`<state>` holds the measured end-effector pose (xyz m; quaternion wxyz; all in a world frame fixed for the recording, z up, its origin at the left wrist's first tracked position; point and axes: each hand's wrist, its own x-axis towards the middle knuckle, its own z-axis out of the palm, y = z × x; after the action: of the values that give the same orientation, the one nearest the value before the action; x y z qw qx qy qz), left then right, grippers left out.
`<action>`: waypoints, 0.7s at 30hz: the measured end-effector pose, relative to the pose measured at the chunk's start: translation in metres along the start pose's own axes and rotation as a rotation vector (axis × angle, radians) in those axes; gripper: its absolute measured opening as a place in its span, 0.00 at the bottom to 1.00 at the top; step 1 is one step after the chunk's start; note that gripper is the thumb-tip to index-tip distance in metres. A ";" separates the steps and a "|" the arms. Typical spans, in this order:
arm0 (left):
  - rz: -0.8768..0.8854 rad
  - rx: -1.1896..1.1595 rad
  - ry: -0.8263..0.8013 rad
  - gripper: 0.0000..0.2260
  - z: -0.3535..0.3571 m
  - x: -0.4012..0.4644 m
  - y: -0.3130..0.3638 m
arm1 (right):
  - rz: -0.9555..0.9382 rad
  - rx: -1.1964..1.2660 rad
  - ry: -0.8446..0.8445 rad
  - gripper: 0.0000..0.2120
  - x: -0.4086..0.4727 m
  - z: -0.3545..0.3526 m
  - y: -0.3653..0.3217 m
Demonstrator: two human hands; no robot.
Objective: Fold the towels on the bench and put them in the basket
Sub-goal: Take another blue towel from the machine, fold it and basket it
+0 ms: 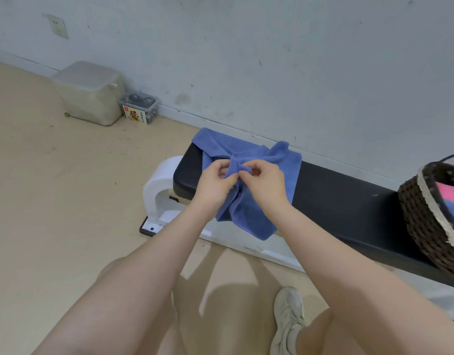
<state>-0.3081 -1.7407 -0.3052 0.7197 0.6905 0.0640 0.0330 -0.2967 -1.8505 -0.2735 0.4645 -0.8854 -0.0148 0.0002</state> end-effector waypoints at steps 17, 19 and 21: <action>-0.040 -0.277 -0.024 0.09 -0.008 0.002 -0.037 | -0.356 -0.451 0.060 0.11 -0.003 0.020 0.024; -0.080 -0.322 -0.003 0.07 -0.010 0.005 -0.038 | -0.317 -0.383 0.123 0.09 -0.001 0.025 0.026; -0.098 -0.340 0.004 0.06 -0.011 0.007 -0.039 | -0.285 -0.285 0.153 0.08 0.002 0.031 0.026</action>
<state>-0.3048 -1.7306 -0.3449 0.8269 0.5546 0.0926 0.0099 -0.2947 -1.8402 -0.3124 0.3296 -0.9286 -0.1042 -0.1347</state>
